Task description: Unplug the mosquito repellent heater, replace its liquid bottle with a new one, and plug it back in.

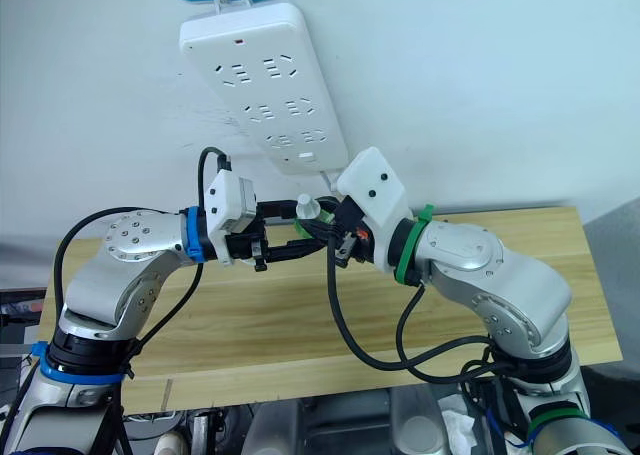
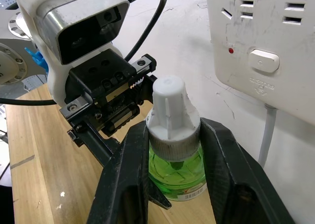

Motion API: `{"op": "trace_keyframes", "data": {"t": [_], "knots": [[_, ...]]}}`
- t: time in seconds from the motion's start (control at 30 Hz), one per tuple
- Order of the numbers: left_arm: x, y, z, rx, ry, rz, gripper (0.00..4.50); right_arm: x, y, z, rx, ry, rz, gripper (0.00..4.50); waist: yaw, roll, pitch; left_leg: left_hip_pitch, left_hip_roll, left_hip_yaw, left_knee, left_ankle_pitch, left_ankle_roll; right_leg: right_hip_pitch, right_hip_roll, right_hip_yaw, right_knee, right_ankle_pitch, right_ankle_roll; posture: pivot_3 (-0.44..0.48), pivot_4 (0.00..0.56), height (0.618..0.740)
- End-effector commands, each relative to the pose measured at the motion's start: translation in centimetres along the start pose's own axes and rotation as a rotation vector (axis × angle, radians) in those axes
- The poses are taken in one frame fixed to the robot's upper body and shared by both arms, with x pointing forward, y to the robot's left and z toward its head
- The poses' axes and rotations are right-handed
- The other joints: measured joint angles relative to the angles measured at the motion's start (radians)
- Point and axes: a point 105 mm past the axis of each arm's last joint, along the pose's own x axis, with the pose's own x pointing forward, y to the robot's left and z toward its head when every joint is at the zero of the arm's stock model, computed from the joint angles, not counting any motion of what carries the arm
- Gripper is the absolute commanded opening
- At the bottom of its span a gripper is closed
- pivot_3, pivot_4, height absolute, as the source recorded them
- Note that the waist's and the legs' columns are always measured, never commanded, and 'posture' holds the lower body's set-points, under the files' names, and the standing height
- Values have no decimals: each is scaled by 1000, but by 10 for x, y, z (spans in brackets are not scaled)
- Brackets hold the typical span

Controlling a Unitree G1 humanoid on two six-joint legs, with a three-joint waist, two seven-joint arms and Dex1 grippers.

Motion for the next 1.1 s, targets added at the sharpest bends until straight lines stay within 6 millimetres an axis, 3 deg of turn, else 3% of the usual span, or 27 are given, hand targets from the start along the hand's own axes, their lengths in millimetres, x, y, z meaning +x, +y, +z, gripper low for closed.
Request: {"op": "trace_keyframes", "data": {"t": [0.03,1.1], "knots": [[-3,-1,9,30,-21,-11,2215,1,22,17,-52,-78,132,1107,0,0,0,0,0,0,0,0,0,0,0,0,0,0,0,-221,391,740],[-14,-19,22,-87,-21,-246,2215,1,44,20,-152,-156,467,1107,3,0,0,0,0,0,0,0,0,0,0,0,0,0,0,-196,397,740]]}}
